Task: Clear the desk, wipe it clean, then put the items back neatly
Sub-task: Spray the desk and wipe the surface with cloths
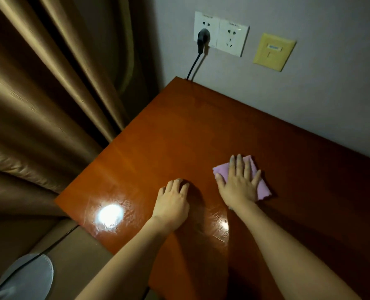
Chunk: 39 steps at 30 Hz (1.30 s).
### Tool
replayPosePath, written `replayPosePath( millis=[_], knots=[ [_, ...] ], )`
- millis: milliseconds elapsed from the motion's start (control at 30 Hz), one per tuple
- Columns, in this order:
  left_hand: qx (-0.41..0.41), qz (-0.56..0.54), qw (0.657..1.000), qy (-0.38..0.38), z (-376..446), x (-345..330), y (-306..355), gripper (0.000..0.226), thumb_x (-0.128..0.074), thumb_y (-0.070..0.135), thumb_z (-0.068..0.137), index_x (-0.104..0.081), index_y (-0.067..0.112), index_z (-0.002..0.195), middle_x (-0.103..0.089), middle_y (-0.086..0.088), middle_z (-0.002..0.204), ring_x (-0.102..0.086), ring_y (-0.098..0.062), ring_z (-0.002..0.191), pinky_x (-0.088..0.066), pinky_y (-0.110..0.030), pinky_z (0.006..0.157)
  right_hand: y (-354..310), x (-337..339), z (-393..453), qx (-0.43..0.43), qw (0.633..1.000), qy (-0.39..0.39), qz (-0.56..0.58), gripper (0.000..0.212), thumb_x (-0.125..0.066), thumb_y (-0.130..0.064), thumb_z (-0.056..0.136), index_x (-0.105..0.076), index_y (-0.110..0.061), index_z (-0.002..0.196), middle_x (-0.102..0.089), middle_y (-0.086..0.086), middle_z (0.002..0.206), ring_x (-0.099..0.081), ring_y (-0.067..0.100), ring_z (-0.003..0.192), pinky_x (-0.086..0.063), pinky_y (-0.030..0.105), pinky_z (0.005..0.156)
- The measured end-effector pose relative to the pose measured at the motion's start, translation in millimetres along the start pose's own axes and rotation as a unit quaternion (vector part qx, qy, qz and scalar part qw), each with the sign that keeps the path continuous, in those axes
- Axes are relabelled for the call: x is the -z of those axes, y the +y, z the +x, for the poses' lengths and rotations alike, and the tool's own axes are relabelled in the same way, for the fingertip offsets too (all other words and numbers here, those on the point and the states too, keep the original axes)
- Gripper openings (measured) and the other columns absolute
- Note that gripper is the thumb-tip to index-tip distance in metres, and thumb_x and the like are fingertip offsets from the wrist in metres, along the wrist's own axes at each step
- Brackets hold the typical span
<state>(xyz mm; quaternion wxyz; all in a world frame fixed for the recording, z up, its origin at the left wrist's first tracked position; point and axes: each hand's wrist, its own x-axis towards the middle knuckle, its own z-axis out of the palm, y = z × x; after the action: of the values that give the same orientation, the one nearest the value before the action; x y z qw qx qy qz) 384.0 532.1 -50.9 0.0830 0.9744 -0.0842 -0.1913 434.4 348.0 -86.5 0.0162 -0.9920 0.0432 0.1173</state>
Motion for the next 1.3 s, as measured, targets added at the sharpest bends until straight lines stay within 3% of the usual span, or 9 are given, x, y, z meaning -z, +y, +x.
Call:
replayPosePath(
  millis=[167, 300, 467, 600, 733, 867, 1000, 1167, 1300],
  knots=[
    [0.006, 0.012, 1.0, 0.013, 12, -1, 1, 0.058, -0.036, 0.024, 0.095, -0.019, 0.019, 0.15, -0.018, -0.004, 0.154, -0.014, -0.023, 0.142, -0.019, -0.037, 0.111, -2, -10, -11, 0.18, 0.982, 0.013, -0.052, 0.078, -0.02, -0.062, 0.088, -0.033, -0.012, 0.146, -0.032, 0.007, 0.153, -0.026, 0.027, 0.143, -0.023, 0.06, 0.108],
    [0.004, 0.009, 1.0, 0.018, 25, 4, 7, 0.056, -0.034, 0.026, 0.097, -0.018, 0.019, 0.15, -0.018, -0.003, 0.155, -0.014, -0.023, 0.143, -0.019, -0.037, 0.111, 57, -14, -18, 0.299, 0.949, -0.015, -0.105, 0.072, -0.024, -0.063, 0.093, -0.023, -0.017, 0.149, -0.026, 0.003, 0.155, -0.016, 0.02, 0.145, -0.015, 0.053, 0.109],
    [-0.004, -0.01, 0.999, 0.031, 41, 9, 12, 0.054, -0.031, 0.028, 0.1, -0.015, 0.019, 0.151, -0.016, -0.002, 0.155, -0.012, -0.023, 0.143, -0.017, -0.039, 0.114, 85, 1, 11, 0.143, 0.986, -0.006, -0.089, 0.086, 0.015, -0.071, 0.083, -0.001, -0.019, 0.15, -0.003, -0.001, 0.158, 0.007, 0.016, 0.146, 0.0, 0.047, 0.115],
    [-0.009, -0.021, 0.999, 0.032, 49, 11, 11, 0.054, -0.032, 0.027, 0.1, -0.015, 0.021, 0.151, -0.016, -0.001, 0.155, -0.011, -0.022, 0.143, -0.013, -0.038, 0.114, 40, 10, 46, 0.002, 1.0, 0.014, -0.025, 0.076, -0.011, -0.063, 0.093, 0.005, -0.018, 0.152, 0.004, 0.003, 0.16, 0.008, 0.024, 0.147, -0.001, 0.055, 0.114],
    [-0.013, -0.007, 0.999, 0.044, 57, 13, 7, 0.055, -0.033, 0.029, 0.099, -0.015, 0.023, 0.151, -0.018, 0.001, 0.155, -0.014, -0.02, 0.142, -0.015, -0.036, 0.112, 15, 9, 54, 0.061, 0.998, -0.001, -0.032, 0.077, -0.009, -0.064, 0.092, 0.003, -0.018, 0.152, 0.003, 0.005, 0.16, 0.006, 0.026, 0.147, -0.001, 0.057, 0.113],
    [0.002, -0.003, 0.999, 0.043, 71, 15, 15, 0.058, -0.034, 0.038, 0.098, -0.015, 0.023, 0.151, -0.018, 0.001, 0.155, -0.015, -0.02, 0.142, -0.016, -0.037, 0.111, 32, 3, 36, 0.185, 0.981, -0.004, -0.064, 0.077, -0.019, -0.063, 0.089, -0.027, -0.015, 0.148, -0.031, 0.007, 0.153, -0.023, 0.027, 0.143, -0.021, 0.058, 0.109],
    [-0.008, 0.005, 0.999, 0.038, 85, 19, 25, 0.061, -0.035, 0.044, 0.098, -0.015, 0.023, 0.151, -0.018, 0.0, 0.155, -0.014, -0.02, 0.143, -0.015, -0.038, 0.112, 81, 4, 29, 0.261, 0.96, -0.029, -0.094, 0.074, -0.022, -0.065, 0.092, -0.02, -0.018, 0.149, -0.026, 0.004, 0.155, -0.015, 0.02, 0.145, -0.014, 0.052, 0.11],
    [-0.017, 0.01, 0.999, 0.033, 101, 24, 28, 0.062, -0.032, 0.047, 0.098, -0.012, 0.023, 0.151, -0.015, 0.0, 0.155, -0.01, -0.02, 0.143, -0.013, -0.039, 0.115, 113, 21, 69, 0.118, 0.989, -0.013, -0.084, 0.081, -0.001, -0.068, 0.09, -0.017, -0.017, 0.15, -0.024, 0.004, 0.156, -0.014, 0.021, 0.145, -0.015, 0.052, 0.113],
    [-0.025, 0.008, 0.999, 0.026, 104, 24, 25, 0.063, -0.032, 0.049, 0.097, -0.01, 0.025, 0.151, -0.014, 0.001, 0.155, -0.009, -0.02, 0.143, -0.01, -0.039, 0.114, 75, 29, 109, 0.001, 1.0, 0.011, -0.026, 0.076, -0.013, -0.062, 0.093, 0.0, -0.018, 0.152, -0.001, 0.005, 0.16, 0.003, 0.027, 0.147, -0.005, 0.058, 0.114]
  ],
)
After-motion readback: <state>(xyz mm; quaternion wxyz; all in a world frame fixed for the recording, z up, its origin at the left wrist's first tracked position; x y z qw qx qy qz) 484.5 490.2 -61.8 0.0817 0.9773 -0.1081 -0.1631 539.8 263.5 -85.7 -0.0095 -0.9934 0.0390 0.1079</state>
